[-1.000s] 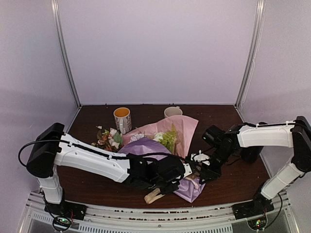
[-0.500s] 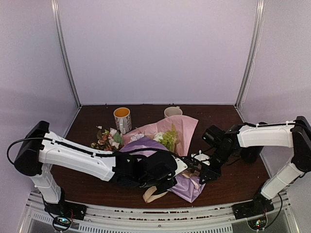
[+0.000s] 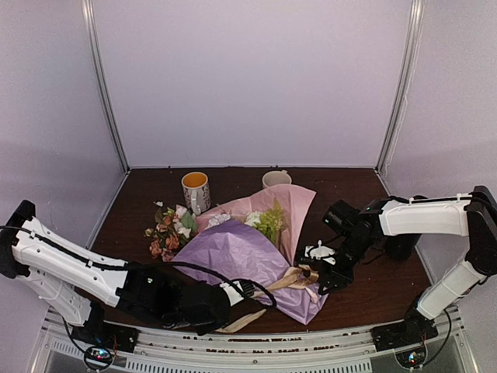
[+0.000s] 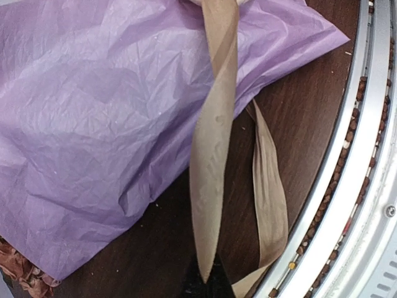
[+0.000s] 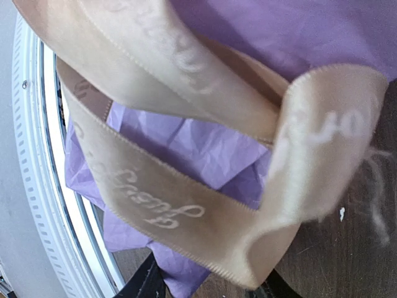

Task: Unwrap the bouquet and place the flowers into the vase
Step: Untie the half-tied ribbon from the folded wrapping paper.

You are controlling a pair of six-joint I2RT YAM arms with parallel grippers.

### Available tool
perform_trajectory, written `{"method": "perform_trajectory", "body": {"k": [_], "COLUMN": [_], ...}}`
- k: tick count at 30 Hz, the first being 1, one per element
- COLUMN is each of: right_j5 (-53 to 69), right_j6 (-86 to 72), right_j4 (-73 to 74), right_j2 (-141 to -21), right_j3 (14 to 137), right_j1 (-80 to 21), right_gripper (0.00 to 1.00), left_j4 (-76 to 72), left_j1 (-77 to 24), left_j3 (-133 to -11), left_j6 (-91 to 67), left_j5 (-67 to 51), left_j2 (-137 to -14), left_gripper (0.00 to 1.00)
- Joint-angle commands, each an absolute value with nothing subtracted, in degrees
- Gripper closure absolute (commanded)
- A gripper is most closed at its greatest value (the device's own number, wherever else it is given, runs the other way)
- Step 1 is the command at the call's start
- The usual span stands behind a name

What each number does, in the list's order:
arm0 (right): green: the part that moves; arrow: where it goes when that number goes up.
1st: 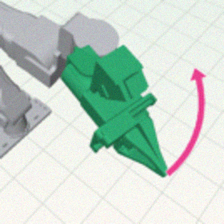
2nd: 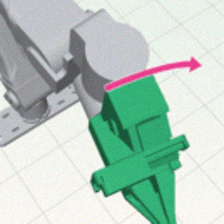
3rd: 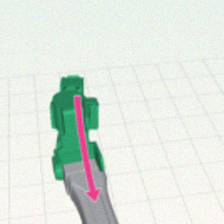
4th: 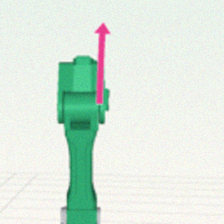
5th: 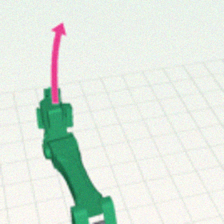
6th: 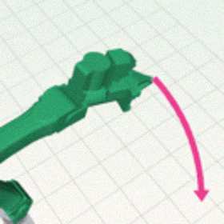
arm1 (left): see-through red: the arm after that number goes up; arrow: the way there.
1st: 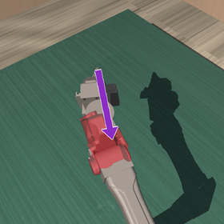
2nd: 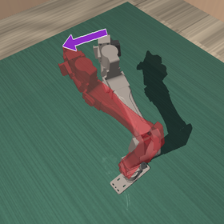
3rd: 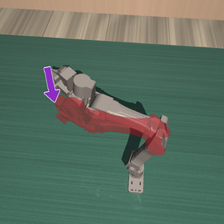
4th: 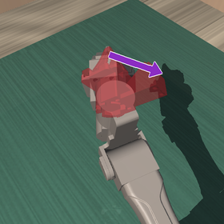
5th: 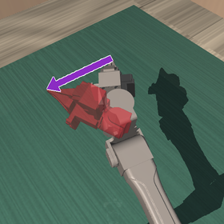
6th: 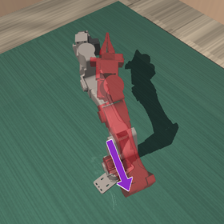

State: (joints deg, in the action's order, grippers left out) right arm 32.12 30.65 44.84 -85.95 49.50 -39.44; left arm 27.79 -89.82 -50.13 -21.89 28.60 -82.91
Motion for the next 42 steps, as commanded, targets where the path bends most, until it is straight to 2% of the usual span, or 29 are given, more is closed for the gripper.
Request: {"method": "perform_trajectory", "body": {"k": [1,9,23,26,29,34,36,40,42], "right_j5": [31.82,31.86,32.08,31.50,31.33,31.10,31.91,33.88,34.26], "right_j6": [30.49,30.41,30.28,31.09,33.01,36.76,37.52,37.52,35.77], "right_j4": [44.91,45.07,45.10,46.81,50.36,56.83,58.17,59.12,57.76], "right_j2": [-86.53,-86.24,-85.30,-83.82,-80.08,-74.04,-72.70,-70.86,-70.06], "right_j3": [50.69,50.53,51.11,51.88,53.32,57.19,58.15,59.06,59.96], "right_j1": [-39.05,-39.02,-39.09,-39.02,-38.54,-38.16,-38.19,-38.23,-38.53], "right_gripper": [0.56,0.56,0.56,0.54,0.46,0.40,0.39,0.40,0.40], "left_j4": [32.71,38.83,58.32,58.89,62.05,54.05,46.00,32.08,30.06], "left_j1": [-93.07,-97.98,-104.52,-104.56,-103.41,-97.91,-95.19,-89.88,-88.29], "left_j3": [-47.77,-45.08,-45.53,-51.59,-59.66,-65.55,-64.57,-63.27,-65.38], "left_j6": [-31.63,-42.41,-76.73,-69.01,-62.30,-47.07,-40.16,-29.61,-25.39], "left_j5": [32.99,35.24,34.79,40.11,46.49,45.96,42.76,37.79,36.99], "left_j2": [-79.55,-78.31,-81.80,-86.15,-93.15,-97.22,-95.23,-91.20,-90.78], "left_gripper": [1.00,1.00,1.00,1.00,1.00,1.00,0.95,0.65,0.56]}}
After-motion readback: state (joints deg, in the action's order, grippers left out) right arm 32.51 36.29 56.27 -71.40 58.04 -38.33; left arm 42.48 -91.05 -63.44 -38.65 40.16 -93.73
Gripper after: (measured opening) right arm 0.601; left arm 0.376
